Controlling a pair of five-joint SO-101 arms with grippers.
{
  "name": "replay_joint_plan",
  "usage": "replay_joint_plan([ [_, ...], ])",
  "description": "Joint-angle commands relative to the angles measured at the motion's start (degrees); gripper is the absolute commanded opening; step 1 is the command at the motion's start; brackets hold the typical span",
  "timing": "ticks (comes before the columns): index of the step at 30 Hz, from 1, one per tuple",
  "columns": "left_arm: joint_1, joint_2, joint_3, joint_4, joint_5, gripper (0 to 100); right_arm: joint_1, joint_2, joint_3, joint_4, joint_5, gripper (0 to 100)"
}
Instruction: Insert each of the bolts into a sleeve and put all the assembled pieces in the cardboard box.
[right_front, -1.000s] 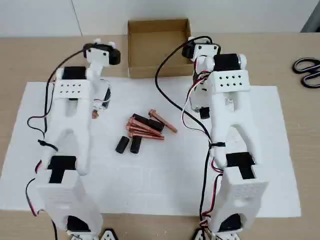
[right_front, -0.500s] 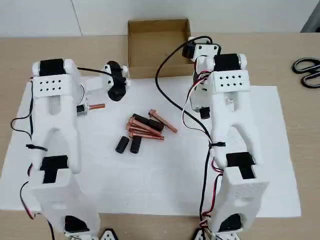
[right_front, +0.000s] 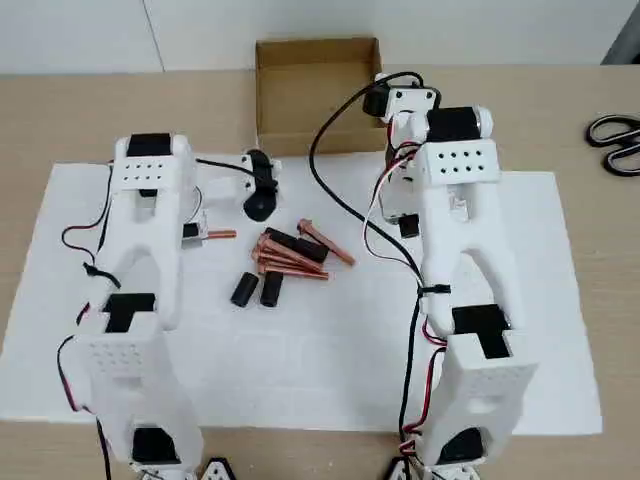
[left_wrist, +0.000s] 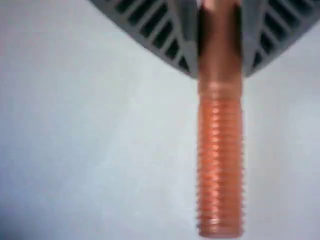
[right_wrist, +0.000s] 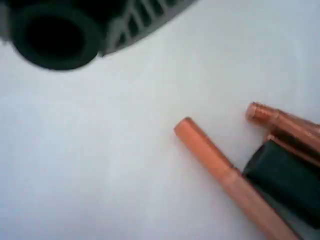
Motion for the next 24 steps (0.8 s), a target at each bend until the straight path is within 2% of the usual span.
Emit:
replay_joint_plan([
  [1,0.79,0.53,-3.12,-1.58,-19.16,1,0.04,-4.00,-3.16,0.75,0.18,0.3],
  [6,0.88,2.29,-5.14,-1.58,-18.37,2,0.04,-3.74,-3.16,0.75,0.18,0.3],
  [11,0.88,2.20,-5.14,-0.35,-18.29,13,0.04,-3.74,-3.16,0.75,0.18,0.3],
  [17,1.41,1.93,-6.81,1.05,-17.76,13,0.04,-3.74,-3.16,0.75,0.18,0.3],
  [24,1.14,1.93,-28.09,9.14,-1.85,13,-0.04,-3.91,-3.16,0.75,0.09,0.3],
])
